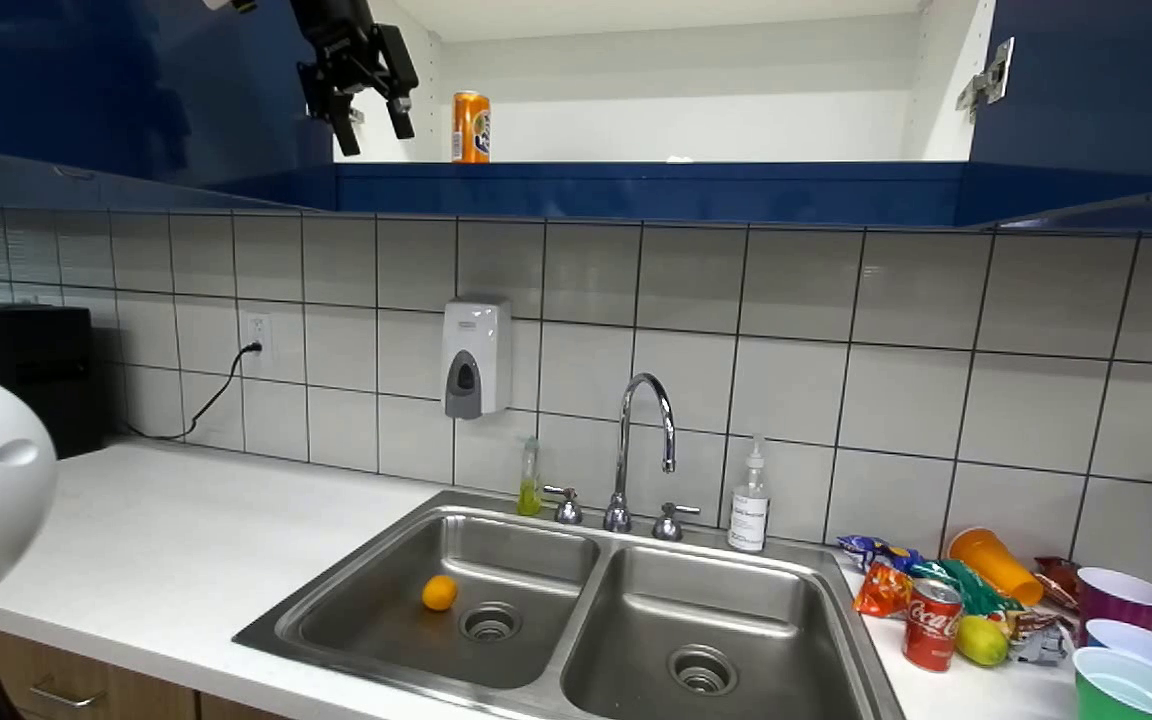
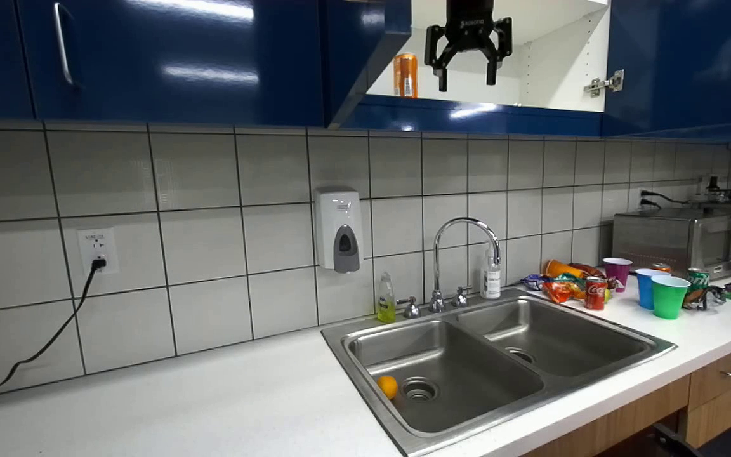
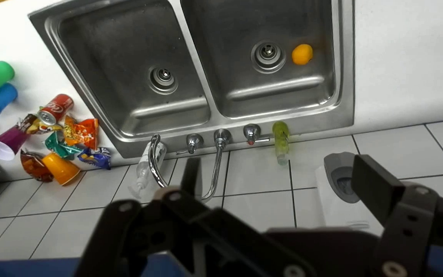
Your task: Put the orange can in the sink on the left.
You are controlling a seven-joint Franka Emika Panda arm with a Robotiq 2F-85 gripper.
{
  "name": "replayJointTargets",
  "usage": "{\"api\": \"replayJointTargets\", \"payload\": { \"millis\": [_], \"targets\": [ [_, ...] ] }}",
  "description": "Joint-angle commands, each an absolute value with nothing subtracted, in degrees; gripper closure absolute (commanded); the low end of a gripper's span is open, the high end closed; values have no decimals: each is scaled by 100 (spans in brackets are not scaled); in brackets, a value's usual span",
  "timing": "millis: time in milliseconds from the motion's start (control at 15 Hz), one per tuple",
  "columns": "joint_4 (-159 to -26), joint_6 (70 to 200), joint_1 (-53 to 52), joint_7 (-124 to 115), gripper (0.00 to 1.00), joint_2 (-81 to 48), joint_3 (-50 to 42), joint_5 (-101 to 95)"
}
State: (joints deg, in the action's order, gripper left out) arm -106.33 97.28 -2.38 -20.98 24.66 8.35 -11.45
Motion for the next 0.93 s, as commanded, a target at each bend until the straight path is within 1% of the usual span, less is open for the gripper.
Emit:
{"api": "replayJointTargets", "payload": {
  "millis": [0,400,867],
  "targets": [
    [-10267,9804,-81,-2294,0,2355,943,-1317],
    [-9744,9965,54,-2348,0,2028,910,-1484],
    [-9027,10332,68,-2324,0,1352,899,-1794]
  ]
}}
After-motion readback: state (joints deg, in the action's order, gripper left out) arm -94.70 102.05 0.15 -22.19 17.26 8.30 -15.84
